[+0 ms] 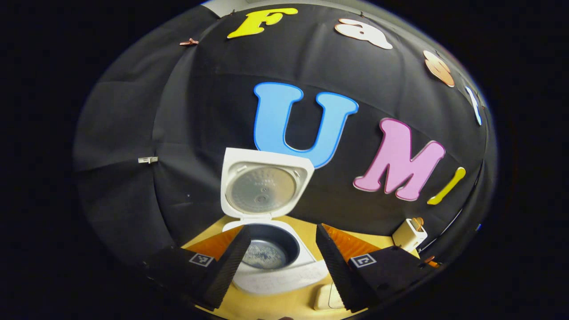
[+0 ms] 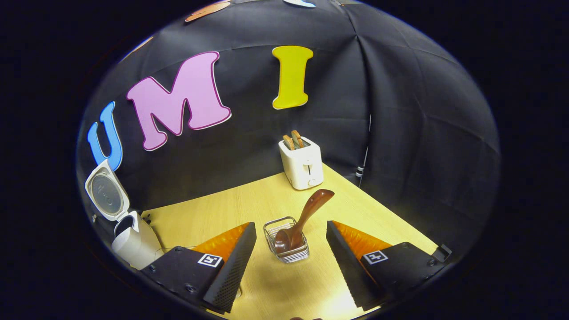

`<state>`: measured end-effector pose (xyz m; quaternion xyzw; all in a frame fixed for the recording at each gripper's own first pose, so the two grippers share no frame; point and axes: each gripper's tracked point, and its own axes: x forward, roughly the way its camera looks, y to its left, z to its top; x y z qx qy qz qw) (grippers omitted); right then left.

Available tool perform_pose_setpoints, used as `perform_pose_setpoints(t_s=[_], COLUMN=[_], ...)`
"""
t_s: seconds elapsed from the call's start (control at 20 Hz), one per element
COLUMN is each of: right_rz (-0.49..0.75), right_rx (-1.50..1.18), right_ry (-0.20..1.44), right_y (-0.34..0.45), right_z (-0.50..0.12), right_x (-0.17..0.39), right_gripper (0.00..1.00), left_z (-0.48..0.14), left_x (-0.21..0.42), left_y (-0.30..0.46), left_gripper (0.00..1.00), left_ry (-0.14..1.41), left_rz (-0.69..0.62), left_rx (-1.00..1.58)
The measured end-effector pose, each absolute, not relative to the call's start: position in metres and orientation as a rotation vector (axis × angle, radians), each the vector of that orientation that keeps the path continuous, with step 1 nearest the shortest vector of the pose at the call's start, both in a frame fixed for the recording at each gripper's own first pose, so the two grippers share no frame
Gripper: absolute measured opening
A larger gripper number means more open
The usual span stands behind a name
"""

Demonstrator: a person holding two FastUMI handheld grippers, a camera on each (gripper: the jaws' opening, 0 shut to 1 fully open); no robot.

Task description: Close the left gripper, press the button to open the rice cooker; take a wooden spoon from the chopstick holder with the right hand, scoop a spoonful of rice and pour it into the rice cooker, then put the wooden spoon back into the chopstick holder.

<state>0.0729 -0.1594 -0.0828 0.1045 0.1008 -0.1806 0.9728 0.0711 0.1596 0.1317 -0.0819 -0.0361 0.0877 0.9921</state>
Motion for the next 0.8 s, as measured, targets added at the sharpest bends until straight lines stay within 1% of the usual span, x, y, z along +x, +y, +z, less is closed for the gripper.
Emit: perform_pose_setpoints(t_s=[0.1,0.2,0.25,0.3,0.45,0.8], right_rz=[-0.365,-0.371,-0.372,-0.381,-0.409,-0.51], right_rx=[0.191,0.17,0.164,0.161,0.162,0.17], right_ry=[0.204,0.189,0.185,0.188,0.18,0.181], right_y=[-0.151,-0.143,-0.139,-0.138,-0.13,-0.127], right_z=[-0.077,-0.068,-0.066,-0.066,-0.061,-0.059], right_x=[0.064,0.057,0.053,0.048,0.032,0.003], right_gripper=[0.98,0.98,0.98,0.98,0.98,0.98], left_z=[0.154,0.178,0.188,0.199,0.228,0.282], left_x=[0.08,0.093,0.099,0.106,0.132,0.197], left_y=[0.183,0.197,0.199,0.204,0.231,0.272], left_gripper=[0.95,0.95,0.92,0.95,0.95,0.94], left_ry=[-0.1,-0.124,-0.127,-0.136,-0.165,-0.227], left_rz=[0.198,0.189,0.164,0.148,0.149,0.132], left_rx=[-0.12,-0.091,-0.108,-0.128,-0.154,-0.108])
